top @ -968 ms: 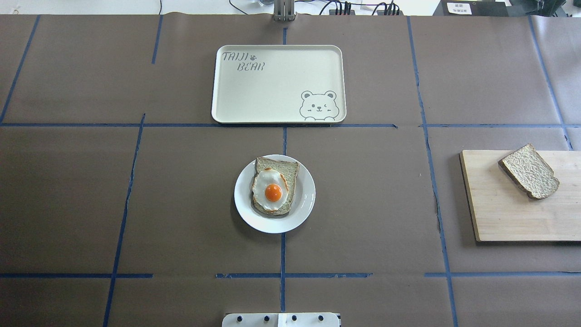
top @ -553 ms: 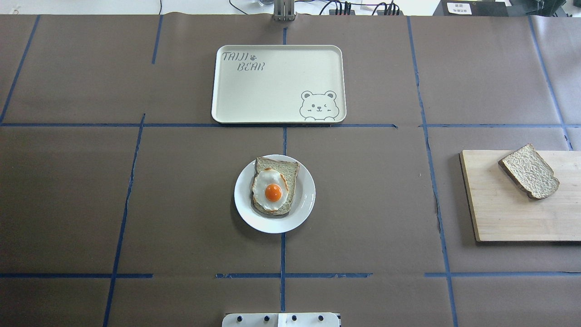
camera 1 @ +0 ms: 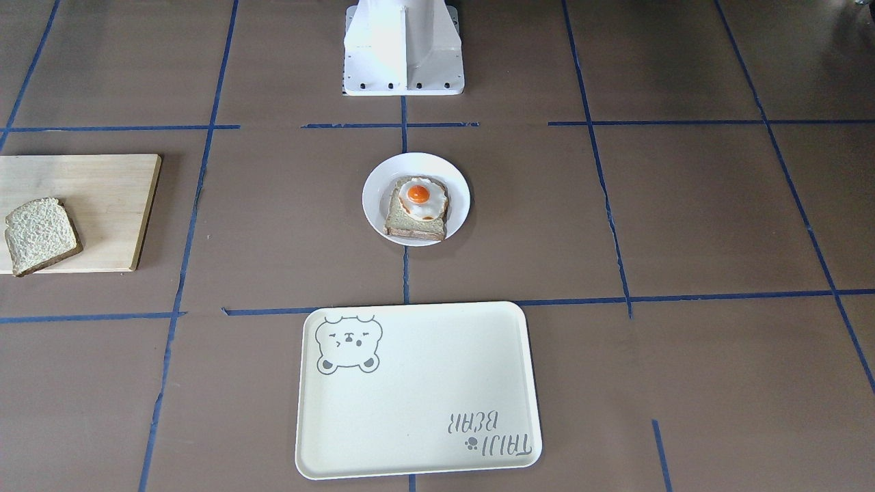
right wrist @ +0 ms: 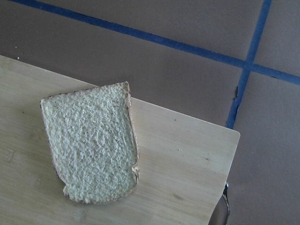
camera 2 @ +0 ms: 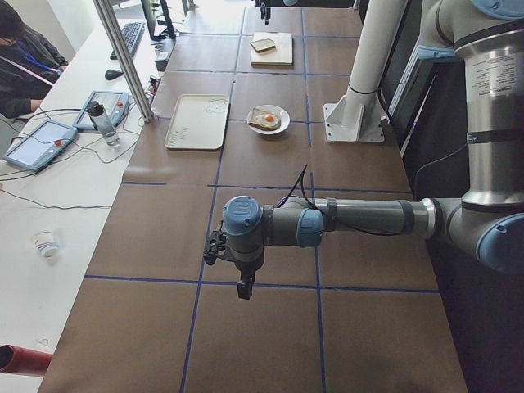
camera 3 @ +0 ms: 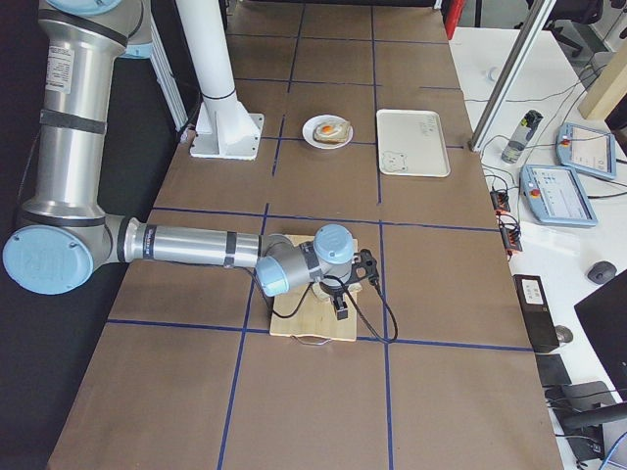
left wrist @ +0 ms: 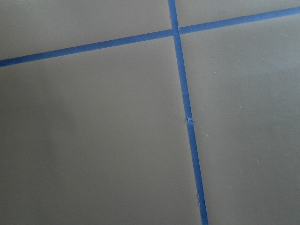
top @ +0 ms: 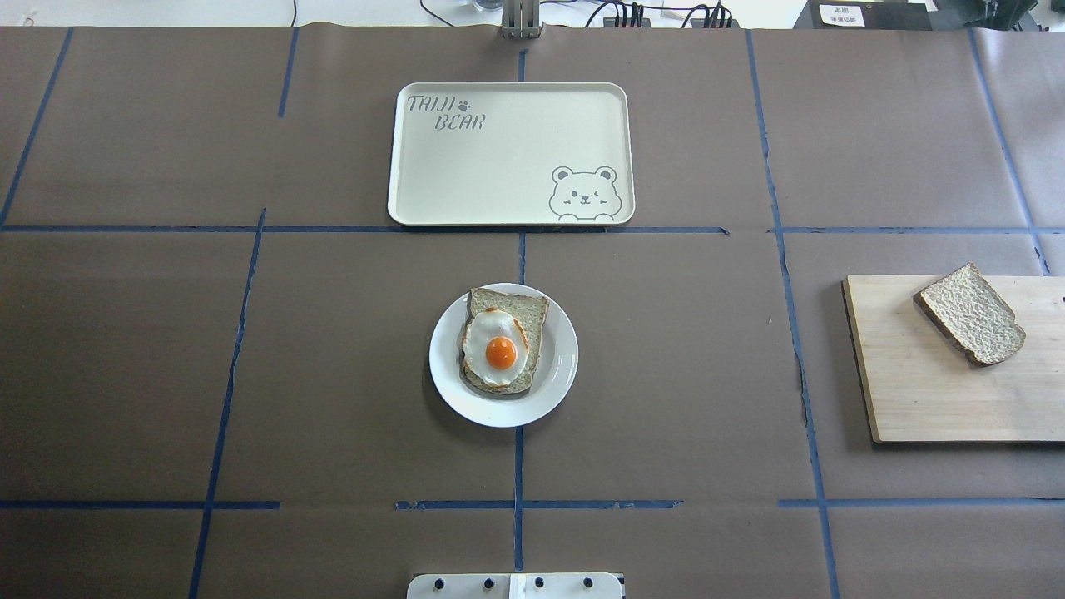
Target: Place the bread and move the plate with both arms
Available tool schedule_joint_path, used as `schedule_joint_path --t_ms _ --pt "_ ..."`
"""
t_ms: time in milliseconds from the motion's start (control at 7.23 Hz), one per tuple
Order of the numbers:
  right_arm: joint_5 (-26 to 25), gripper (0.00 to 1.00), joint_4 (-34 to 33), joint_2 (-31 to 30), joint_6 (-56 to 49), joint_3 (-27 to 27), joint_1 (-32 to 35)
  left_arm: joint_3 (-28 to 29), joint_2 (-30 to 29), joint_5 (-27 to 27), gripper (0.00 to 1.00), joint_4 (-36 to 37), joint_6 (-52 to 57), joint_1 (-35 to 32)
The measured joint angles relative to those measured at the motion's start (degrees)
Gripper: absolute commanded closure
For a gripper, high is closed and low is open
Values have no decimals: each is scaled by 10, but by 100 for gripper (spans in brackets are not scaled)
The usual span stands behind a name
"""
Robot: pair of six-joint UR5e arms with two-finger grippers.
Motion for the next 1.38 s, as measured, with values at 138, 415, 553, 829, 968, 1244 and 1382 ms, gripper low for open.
schedule_joint_path --t_ms 138,415,553,829,968,1244,1382 --pt "0 9 70 4 72 -26 -24 0 0 0 0 0 0 0" --pt "-1 11 126 13 162 -45 -67 0 0 0 0 0 0 0" --pt "-1 15 133 15 174 -53 -75 0 0 0 0 0 0 0" --pt "-1 23 135 16 181 -65 -79 -1 0 0 0 0 0 0" --pt "-1 31 135 17 182 -72 -79 -1 0 0 0 0 0 0" --pt "0 40 135 19 185 -77 -80 -2 0 0 0 0 0 0" --pt "0 40 135 19 185 -78 -80 -2 0 0 0 1 0 0"
